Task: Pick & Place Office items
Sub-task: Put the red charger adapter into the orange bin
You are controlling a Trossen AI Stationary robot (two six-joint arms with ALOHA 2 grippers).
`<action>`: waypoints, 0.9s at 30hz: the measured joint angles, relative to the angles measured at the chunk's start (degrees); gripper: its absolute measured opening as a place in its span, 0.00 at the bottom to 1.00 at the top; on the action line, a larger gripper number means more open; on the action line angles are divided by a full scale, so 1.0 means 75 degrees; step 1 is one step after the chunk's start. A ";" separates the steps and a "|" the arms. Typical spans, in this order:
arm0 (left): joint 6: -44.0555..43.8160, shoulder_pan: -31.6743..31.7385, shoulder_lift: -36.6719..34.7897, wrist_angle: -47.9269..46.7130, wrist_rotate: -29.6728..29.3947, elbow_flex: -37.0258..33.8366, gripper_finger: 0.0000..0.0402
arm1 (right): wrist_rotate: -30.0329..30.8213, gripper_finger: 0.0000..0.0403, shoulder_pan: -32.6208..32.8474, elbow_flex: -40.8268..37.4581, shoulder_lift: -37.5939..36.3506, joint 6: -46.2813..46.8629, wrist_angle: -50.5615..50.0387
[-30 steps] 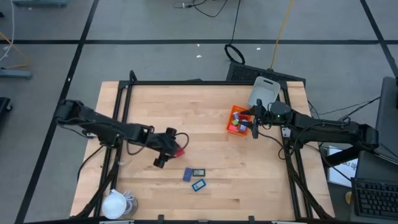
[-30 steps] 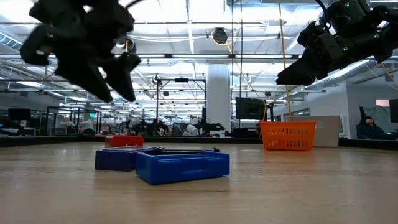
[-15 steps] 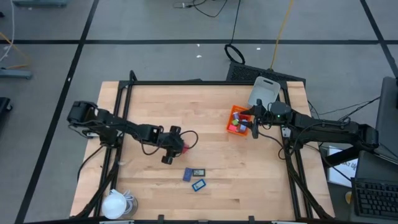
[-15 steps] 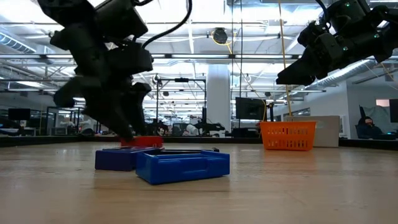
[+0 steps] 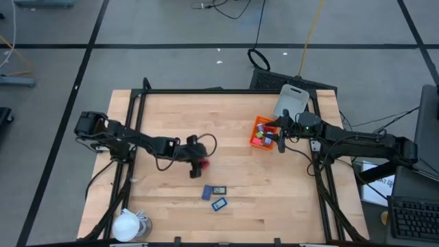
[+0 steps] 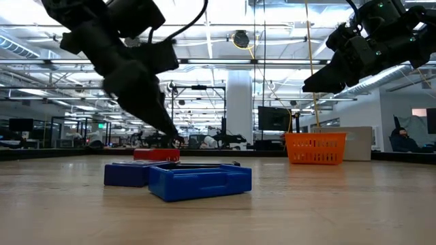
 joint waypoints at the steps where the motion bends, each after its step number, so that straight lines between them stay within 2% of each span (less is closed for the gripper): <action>1: -0.0479 0.0050 0.0000 -0.0011 -0.0218 0.0000 0.47 | 0.0000 0.54 0.0000 0.0000 -0.0001 0.0001 0.0002; 4: -0.1355 0.0202 -0.0003 -0.0116 -0.0431 0.0000 0.52 | 0.0000 0.54 0.0000 0.0000 0.0000 0.0001 0.0001; 10: -0.1340 0.0292 -0.0003 -0.0169 -0.0049 0.0000 0.67 | 0.0000 0.54 0.0000 0.0000 0.0000 0.0001 0.0000; 13: -0.0892 0.0291 -0.0006 -0.0175 -0.0038 0.0000 0.75 | 0.0000 0.54 0.0000 0.0000 0.0000 0.0001 0.0000; 16: 0.0257 0.0252 -0.0006 -0.0353 0.0509 0.0003 0.79 | -0.0001 0.54 0.0000 0.0000 0.0000 0.0000 0.0001; 19: 0.1413 0.0188 0.0165 -0.0376 0.1098 0.0009 0.81 | -0.0002 0.54 0.0000 0.0000 0.0000 0.0001 0.0001; 21: 0.1776 0.0184 0.0366 -0.0321 0.1156 0.0010 0.81 | -0.0003 0.54 0.0000 0.0000 -0.0001 0.0001 -0.0003; 27: 0.1688 0.0418 0.1007 -0.0217 0.1186 0.0031 0.77 | -0.0003 0.54 0.0000 0.0000 0.0017 0.0001 -0.0019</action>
